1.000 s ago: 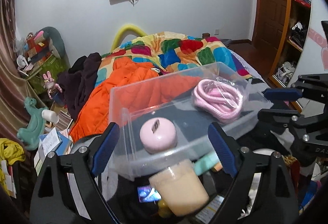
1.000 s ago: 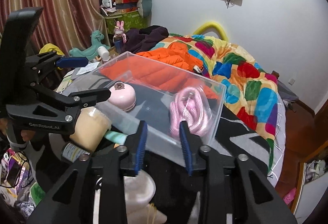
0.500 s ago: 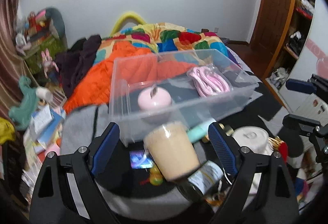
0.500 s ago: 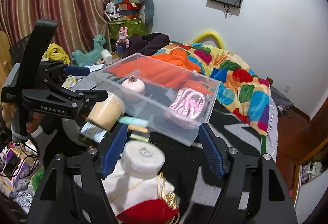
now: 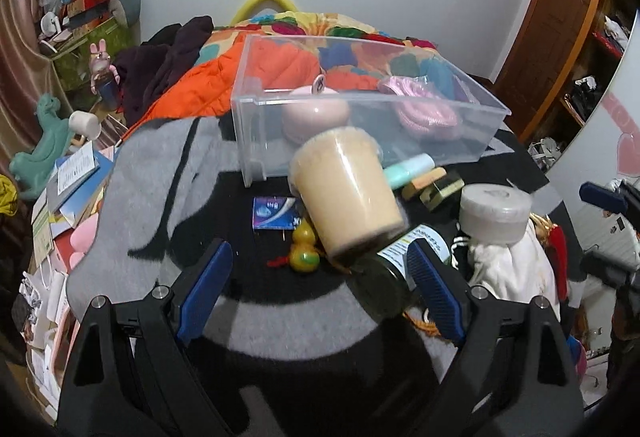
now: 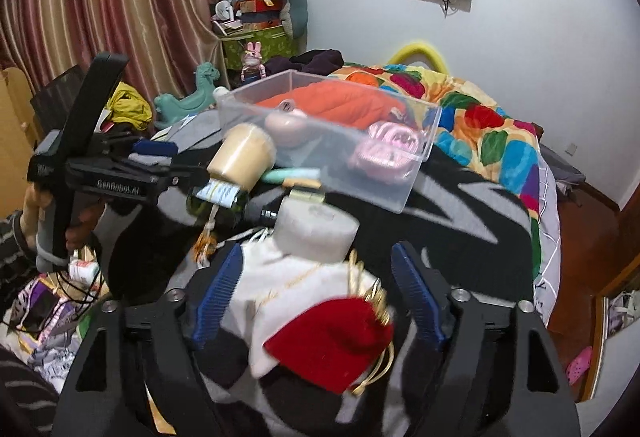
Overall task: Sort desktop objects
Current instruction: 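Grasp the red velvet pouch with the right gripper while the left reaches the cream tub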
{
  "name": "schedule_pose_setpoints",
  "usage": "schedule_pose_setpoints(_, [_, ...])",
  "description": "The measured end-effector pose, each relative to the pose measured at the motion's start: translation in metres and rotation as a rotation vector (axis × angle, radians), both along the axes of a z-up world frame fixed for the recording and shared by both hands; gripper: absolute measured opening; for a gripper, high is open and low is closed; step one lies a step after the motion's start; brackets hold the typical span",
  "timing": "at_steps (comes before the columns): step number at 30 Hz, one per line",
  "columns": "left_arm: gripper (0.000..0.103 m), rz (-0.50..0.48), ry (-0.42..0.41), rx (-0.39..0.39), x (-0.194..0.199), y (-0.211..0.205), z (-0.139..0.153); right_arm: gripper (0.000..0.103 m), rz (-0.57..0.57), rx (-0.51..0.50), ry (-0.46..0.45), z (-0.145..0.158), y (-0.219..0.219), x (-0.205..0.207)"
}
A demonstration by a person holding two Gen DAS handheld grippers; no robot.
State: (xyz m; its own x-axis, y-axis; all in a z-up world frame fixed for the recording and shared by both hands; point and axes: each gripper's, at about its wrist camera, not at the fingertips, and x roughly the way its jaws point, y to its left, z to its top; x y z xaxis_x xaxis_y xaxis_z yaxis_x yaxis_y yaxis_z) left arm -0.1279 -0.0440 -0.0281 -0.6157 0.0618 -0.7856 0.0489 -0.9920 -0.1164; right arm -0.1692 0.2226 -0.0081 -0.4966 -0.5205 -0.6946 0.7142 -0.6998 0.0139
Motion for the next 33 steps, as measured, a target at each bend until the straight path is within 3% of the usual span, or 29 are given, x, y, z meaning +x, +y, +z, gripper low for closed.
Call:
schedule_pose_setpoints(4, [0.090, 0.001, -0.007, 0.006, 0.003, -0.001, 0.001, 0.081, 0.049, 0.004, -0.011, -0.017, 0.002, 0.010])
schedule_pose_setpoints(9, [0.090, 0.001, -0.018, -0.003, 0.005, 0.001, 0.003, 0.082, 0.031, 0.059, -0.039, -0.041, 0.001, 0.008])
schedule_pose_setpoints(14, [0.090, 0.000, -0.015, -0.015, 0.007, 0.004, 0.007, 0.102, 0.057, 0.059, -0.013, -0.050, -0.005, 0.014])
schedule_pose_setpoints(23, [0.090, -0.006, -0.015, -0.018, 0.007, 0.009, 0.010, 0.103, 0.045, 0.139, 0.059, -0.067, -0.024, 0.007])
schedule_pose_setpoints(28, [0.090, -0.014, -0.018, -0.029, 0.007, 0.012, 0.010, 0.102, 0.062, 0.114, 0.029, -0.062, -0.014, 0.006])
schedule_pose_setpoints(33, [0.090, -0.014, -0.011, -0.035, 0.005, 0.011, 0.012, 0.102, 0.023, 0.015, -0.057, -0.048, 0.024, 0.002])
